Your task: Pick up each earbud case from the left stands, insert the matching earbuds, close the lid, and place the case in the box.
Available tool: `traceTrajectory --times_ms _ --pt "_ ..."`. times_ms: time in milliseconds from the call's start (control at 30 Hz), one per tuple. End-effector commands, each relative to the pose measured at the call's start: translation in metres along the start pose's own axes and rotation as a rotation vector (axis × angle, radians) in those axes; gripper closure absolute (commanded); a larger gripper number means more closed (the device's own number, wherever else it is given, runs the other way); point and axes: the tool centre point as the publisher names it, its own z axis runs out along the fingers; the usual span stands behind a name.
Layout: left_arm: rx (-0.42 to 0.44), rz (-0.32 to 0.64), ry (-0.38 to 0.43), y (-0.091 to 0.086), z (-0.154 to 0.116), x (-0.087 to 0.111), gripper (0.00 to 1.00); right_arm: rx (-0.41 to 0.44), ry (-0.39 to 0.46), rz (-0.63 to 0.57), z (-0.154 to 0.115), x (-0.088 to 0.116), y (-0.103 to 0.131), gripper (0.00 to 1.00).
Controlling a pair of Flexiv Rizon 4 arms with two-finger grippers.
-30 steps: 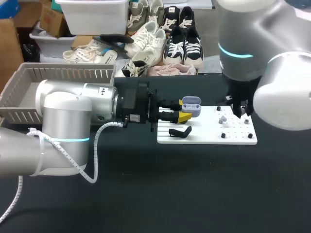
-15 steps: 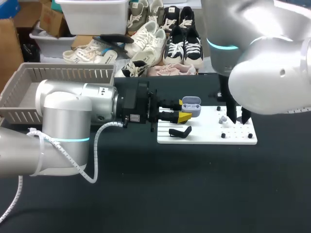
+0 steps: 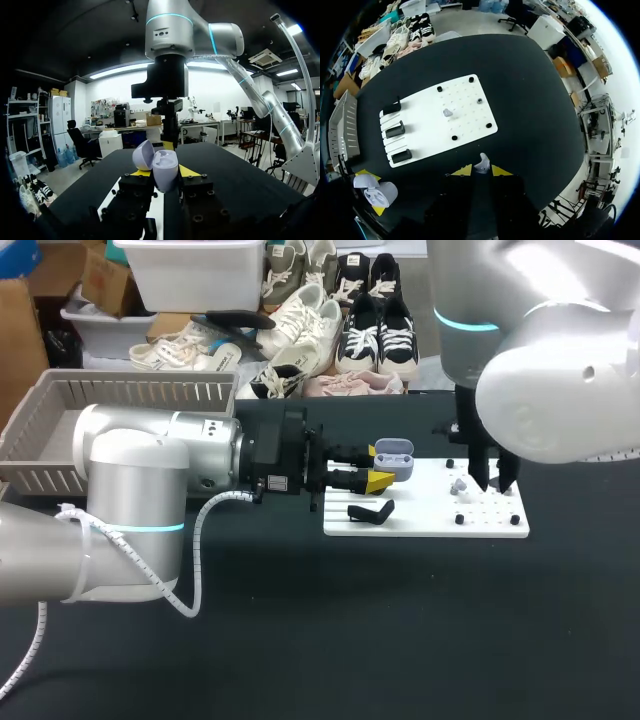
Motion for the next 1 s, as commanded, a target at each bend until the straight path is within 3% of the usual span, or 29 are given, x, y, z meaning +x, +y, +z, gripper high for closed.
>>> traceTrajectory --times_ms 33,167,433,733,1000 --pt "-0.006 0.001 0.0 -0.001 0.001 0.0 1.0 0.001 -0.005 0.003 0.0 0.002 -0.001 1.0" --pt "-0.006 0.001 0.0 -0.001 0.001 0.0 1.0 -0.012 -0.008 0.048 -0.009 0.002 -0.002 1.0" --pt "-0.006 0.001 0.0 -0.001 0.001 0.0 1.0 0.001 -0.008 0.153 -0.053 0.014 0.004 1.0" --pt "-0.006 0.001 0.0 -0.001 0.001 0.0 1.0 -0.08 -0.026 0.146 -0.103 0.035 0.04 1.0" --pt "-0.006 0.001 0.0 -0.001 0.001 0.0 1.0 -0.067 -0.001 0.104 -0.111 0.045 0.073 1.0"
